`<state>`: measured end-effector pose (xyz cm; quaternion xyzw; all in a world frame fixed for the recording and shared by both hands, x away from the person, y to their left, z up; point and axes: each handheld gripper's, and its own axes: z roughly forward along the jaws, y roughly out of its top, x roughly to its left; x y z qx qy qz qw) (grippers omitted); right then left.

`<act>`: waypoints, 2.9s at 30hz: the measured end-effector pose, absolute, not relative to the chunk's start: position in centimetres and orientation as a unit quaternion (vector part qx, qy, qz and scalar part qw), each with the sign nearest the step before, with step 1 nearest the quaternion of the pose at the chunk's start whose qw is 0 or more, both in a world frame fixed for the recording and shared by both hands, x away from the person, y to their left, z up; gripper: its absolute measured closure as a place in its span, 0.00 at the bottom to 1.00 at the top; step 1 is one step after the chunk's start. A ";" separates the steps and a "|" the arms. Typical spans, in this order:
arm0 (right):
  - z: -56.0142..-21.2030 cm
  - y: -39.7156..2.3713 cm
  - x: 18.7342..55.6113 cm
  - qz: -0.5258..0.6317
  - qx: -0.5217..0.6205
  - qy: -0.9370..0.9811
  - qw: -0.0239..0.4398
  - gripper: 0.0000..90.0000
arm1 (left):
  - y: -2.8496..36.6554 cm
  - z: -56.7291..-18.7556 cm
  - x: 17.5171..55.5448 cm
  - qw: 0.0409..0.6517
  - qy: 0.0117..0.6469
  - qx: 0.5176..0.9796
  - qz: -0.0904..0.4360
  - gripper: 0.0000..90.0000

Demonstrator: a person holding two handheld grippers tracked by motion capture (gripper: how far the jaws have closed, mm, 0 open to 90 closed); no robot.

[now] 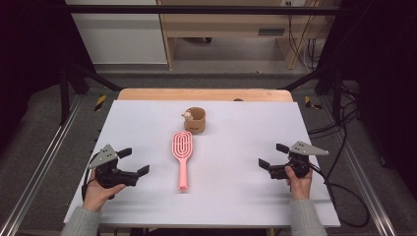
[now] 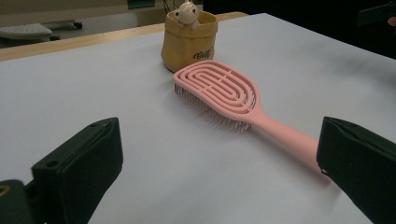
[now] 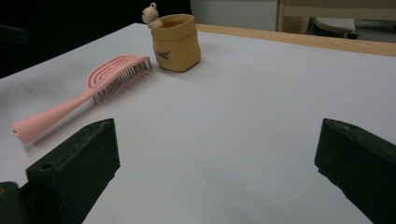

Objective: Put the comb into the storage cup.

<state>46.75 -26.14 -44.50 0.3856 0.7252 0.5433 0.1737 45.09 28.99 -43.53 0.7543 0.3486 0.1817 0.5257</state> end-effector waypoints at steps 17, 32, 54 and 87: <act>-44.5 -26.1 46.8 0.539 0.385 0.729 0.174 0.00 | 27.5 -42.6 45.4 0.507 0.353 0.765 0.182 0.02; -44.6 -26.1 46.8 0.536 0.384 0.731 0.176 0.00 | 26.4 -41.8 45.9 0.501 0.349 0.773 0.175 0.07; -44.7 -26.0 46.9 0.533 0.386 0.733 0.173 0.00 | 23.7 -41.4 46.5 0.494 0.337 0.783 0.170 0.30; -44.8 -25.9 46.9 0.530 0.385 0.736 0.173 0.00 | 20.8 -41.6 47.1 0.458 0.341 0.807 0.149 0.80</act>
